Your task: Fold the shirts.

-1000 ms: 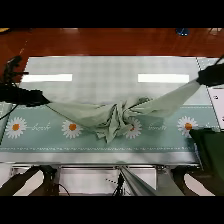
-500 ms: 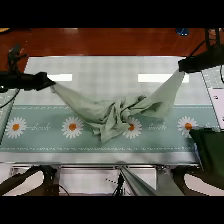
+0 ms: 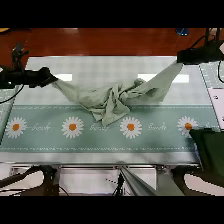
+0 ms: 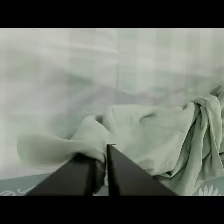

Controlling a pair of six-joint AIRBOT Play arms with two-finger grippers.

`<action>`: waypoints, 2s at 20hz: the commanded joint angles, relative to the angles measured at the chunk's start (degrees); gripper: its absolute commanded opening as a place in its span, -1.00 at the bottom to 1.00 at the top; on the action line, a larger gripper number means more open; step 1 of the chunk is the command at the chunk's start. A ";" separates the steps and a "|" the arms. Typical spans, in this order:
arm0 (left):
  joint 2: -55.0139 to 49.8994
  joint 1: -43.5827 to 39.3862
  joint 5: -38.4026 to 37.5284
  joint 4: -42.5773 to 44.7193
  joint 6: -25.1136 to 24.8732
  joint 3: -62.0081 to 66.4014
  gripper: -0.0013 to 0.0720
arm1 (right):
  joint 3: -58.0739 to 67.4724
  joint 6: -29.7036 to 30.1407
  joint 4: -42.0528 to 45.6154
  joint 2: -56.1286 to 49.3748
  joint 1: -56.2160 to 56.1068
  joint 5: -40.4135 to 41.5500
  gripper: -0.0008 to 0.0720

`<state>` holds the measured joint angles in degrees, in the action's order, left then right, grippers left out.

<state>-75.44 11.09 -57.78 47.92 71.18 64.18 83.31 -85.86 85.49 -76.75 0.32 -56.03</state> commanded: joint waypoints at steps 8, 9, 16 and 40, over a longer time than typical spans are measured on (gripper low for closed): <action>4.26 1.36 -23.08 -0.39 3.50 0.87 0.37 | 0.00 0.24 -0.02 -0.52 -0.07 -4.02 -0.90; 4.85 -0.57 -23.10 -0.46 3.89 -1.55 0.58 | 0.00 0.26 -0.04 -0.52 -0.07 -4.04 -0.90; 5.25 -20.11 -12.57 -5.09 4.15 -17.73 0.73 | 0.00 0.90 -0.04 -0.52 -0.07 -5.29 -0.90; -9.25 -31.80 8.74 -21.64 5.05 -19.23 -0.89 | 0.00 2.14 -0.55 -0.52 -0.07 -5.86 -0.90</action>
<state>-84.58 -20.56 -49.50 27.75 78.52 44.88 83.33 -83.66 85.14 -77.25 0.30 -61.73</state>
